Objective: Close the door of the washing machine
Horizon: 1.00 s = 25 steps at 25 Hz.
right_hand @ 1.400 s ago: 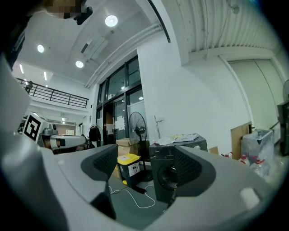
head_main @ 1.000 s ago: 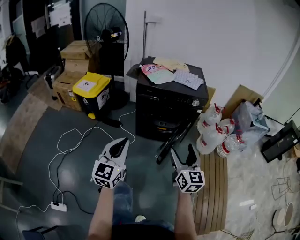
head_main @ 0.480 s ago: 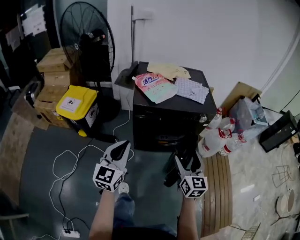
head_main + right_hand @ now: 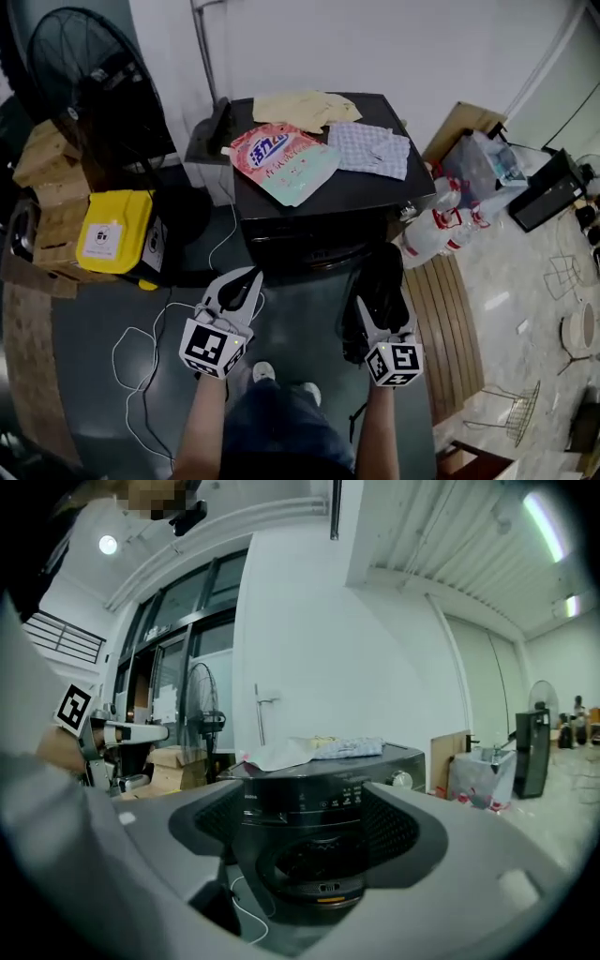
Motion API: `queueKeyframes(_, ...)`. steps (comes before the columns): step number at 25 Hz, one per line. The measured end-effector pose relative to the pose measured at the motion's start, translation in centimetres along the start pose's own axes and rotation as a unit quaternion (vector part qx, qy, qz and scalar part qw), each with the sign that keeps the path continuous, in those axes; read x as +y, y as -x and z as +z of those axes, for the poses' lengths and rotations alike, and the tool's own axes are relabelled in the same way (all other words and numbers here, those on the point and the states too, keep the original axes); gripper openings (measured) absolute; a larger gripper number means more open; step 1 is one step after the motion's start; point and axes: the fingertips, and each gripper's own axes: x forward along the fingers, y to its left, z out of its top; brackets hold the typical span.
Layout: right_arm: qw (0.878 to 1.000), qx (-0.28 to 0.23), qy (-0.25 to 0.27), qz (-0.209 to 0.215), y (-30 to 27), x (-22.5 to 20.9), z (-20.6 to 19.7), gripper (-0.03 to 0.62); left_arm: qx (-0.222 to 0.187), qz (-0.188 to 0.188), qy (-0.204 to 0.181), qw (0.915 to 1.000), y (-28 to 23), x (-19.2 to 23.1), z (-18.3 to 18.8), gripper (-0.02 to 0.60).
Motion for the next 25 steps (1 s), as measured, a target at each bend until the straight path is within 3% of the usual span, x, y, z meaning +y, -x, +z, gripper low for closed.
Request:
queueKeyframes(9,0.994,0.053,-0.035,-0.089,4.8,-6.2,-7.0,0.379,0.022,-0.074,0.019,0.9969,-5.5,-3.2,-2.8,-0.002)
queueKeyframes(17,0.977,0.131,-0.092,-0.138,10.9,-8.7,-20.9,0.348,0.055,-0.137,0.026,0.9887,-9.5,-8.7,-10.5,-0.002)
queueKeyframes(21,0.969,0.154,-0.121,-0.147,12.3,-8.9,-28.2,0.287,0.069,-0.165,0.028,0.9834,-11.0,-11.5,-16.0,-0.002)
queueKeyframes(25,0.966,0.176,-0.116,-0.147,11.8,-9.3,-32.3,0.208,0.082,-0.181,0.033,0.9794,-11.5,-13.4,-19.5,-0.002)
